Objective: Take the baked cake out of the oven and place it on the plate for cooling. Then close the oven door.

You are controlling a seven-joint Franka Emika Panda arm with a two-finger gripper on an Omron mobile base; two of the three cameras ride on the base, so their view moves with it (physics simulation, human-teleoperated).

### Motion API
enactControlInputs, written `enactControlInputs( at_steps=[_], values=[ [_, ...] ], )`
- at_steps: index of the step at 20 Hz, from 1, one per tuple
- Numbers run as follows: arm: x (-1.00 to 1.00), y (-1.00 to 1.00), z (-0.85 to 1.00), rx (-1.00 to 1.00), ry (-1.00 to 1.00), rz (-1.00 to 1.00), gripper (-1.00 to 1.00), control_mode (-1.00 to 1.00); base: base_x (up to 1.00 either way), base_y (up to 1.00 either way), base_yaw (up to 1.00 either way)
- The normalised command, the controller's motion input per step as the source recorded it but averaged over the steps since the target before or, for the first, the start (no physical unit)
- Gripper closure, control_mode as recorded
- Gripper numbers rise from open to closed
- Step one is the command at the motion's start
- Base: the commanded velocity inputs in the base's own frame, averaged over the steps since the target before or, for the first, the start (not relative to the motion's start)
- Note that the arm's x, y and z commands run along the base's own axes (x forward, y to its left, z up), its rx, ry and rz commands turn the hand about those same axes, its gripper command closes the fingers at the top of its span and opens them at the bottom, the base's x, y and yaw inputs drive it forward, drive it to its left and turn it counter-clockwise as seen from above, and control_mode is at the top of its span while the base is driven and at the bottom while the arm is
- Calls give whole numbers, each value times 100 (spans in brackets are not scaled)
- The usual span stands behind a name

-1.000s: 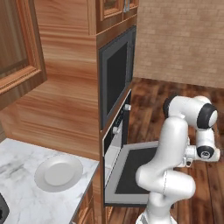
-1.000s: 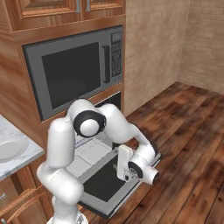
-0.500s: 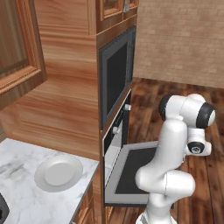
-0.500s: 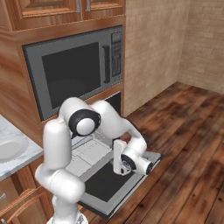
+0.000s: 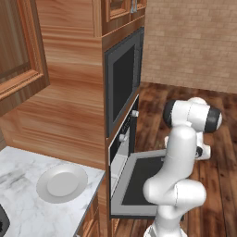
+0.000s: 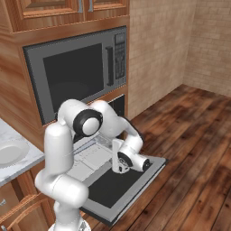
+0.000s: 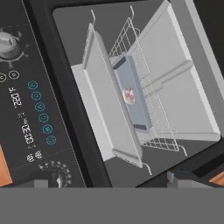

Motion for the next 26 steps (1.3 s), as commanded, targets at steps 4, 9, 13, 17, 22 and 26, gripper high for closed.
enactControlInputs(
  at_steps=[4, 9, 13, 17, 22, 26],
  values=[
    [42, 40, -40, 0, 0, 3, -100, -100, 0, 0, 0],
    [32, 12, -56, 0, 0, 7, -100, -100, 0, 0, 0],
    [38, 18, -68, 0, -2, 12, -100, -100, 0, 0, 0],
    [41, 24, -55, 0, -13, 13, -100, -100, 0, 0, 0],
    [31, 33, -35, 0, -16, 15, -100, -100, 0, 0, 0],
    [5, 51, -32, 0, -10, 17, -100, -100, 0, 0, 0]
  ],
)
